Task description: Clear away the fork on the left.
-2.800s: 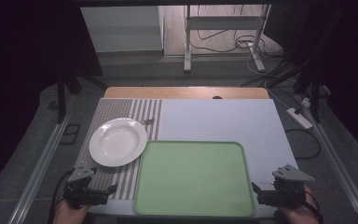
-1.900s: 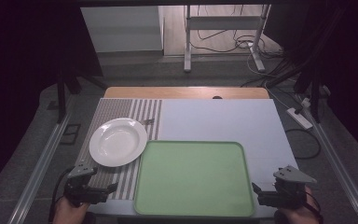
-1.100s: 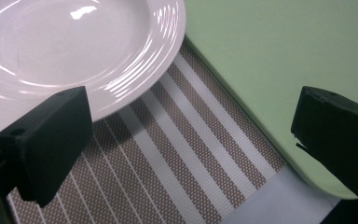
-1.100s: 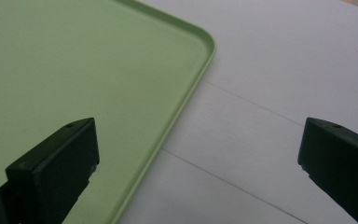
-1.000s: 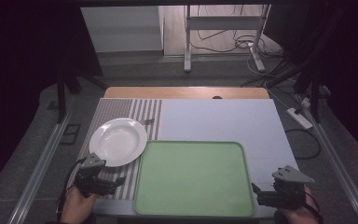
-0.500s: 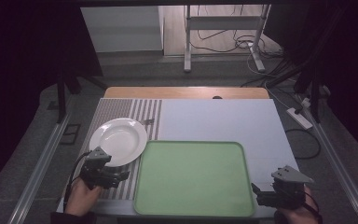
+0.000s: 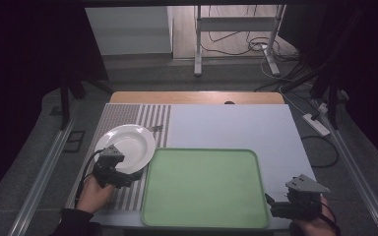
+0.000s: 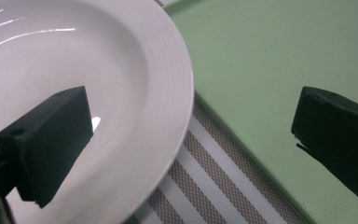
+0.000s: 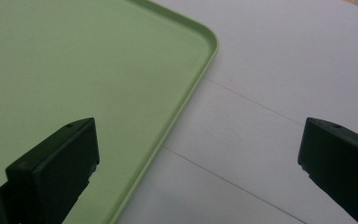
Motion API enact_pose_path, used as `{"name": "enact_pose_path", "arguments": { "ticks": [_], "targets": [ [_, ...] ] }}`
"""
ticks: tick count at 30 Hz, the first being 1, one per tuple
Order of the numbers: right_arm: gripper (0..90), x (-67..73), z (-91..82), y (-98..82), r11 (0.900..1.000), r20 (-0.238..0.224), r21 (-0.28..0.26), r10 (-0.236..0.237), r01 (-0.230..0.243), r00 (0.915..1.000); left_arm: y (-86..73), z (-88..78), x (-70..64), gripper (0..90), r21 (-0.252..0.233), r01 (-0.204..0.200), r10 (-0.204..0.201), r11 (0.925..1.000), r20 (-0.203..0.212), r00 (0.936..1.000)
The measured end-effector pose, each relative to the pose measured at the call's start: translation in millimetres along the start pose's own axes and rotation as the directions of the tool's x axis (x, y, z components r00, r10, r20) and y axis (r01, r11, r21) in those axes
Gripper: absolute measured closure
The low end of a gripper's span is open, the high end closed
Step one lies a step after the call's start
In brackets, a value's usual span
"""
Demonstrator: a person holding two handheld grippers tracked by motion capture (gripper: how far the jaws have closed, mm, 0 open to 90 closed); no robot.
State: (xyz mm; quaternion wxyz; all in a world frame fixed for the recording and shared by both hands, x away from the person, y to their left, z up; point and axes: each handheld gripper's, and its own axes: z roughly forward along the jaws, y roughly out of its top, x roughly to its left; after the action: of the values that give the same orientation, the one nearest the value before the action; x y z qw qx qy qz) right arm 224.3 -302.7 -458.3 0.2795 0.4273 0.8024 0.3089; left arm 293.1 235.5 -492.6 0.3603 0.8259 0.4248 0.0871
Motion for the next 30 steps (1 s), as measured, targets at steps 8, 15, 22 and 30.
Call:
{"name": "enact_pose_path", "arguments": {
  "ticks": [8, 15, 22, 30],
  "targets": [
    [0.0, 0.6, 0.0, 0.2, 1.0, -0.001, 0.006, -0.005, 0.005, 1.0, 16.9, 11.8, 9.9, 0.0, 0.006, -0.012, 0.012, 0.9999, 0.004, 0.9999],
    [0.0, 0.7, -0.1, 0.2, 1.0, -0.001, 0.006, -0.006, 0.006, 1.0, 25.4, 18.9, 19.5, 0.0, 0.014, 0.003, -0.003, 0.9999, 0.003, 1.0],
    [0.0, 1.0, -0.1, 0.2, 1.0, -0.001, 0.008, -0.008, 0.008, 1.0, 38.4, 26.0, 27.9, 0.1, 0.033, 0.004, -0.004, 0.9995, -0.009, 1.0],
    [0.0, 1.0, -0.1, 0.1, 1.0, -0.001, 0.008, -0.008, 0.008, 1.0, 52.9, 33.0, 35.4, 0.1, 0.017, -0.002, 0.002, 0.9999, 0.026, 0.9997]
  ]
}}
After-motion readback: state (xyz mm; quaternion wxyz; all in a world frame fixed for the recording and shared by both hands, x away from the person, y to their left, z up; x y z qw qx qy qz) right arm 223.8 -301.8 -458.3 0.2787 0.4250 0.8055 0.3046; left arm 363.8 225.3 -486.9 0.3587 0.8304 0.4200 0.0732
